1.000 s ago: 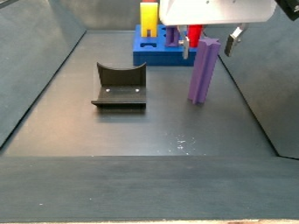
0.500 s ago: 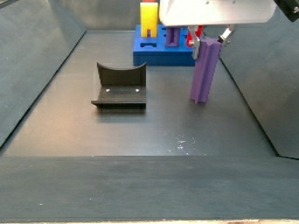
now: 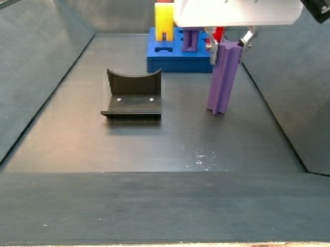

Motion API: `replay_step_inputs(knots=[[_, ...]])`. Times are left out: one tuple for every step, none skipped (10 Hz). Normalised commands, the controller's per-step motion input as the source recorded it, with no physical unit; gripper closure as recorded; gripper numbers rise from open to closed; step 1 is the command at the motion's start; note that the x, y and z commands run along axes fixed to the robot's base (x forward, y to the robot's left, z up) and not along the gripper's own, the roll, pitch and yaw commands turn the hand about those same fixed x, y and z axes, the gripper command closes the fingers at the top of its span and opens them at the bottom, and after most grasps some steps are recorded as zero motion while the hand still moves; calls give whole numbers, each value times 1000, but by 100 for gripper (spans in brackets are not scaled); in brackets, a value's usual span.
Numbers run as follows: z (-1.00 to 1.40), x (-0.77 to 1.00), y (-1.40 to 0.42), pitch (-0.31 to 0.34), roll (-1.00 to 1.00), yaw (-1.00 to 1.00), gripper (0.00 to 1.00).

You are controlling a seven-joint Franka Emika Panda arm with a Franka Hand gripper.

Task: Pick up the star object. Move up. Move to above the board. Insert the star object.
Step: Pick up the star object, then move up, then move to above the board.

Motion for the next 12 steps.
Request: replay_step_inputs(knots=[[0,0,0,0,0,0,100],[0,0,0,0,0,0,100],[0,0,0,0,0,0,100],[0,0,0,0,0,0,100],[833,0,0,0,0,0,100],[799,-78,-80,82,-12,-42,100],[714,-79,-57,85,-3,-35,100],[560,-44,-25,71,18,-28,100],[472,-30,-16,67,29,-26,100],[291,-11,-2,71,46,-23,100],[1000,-96,-57,198,-125,-140,100],[1000,-97,-58,195,-117,-132,100]])
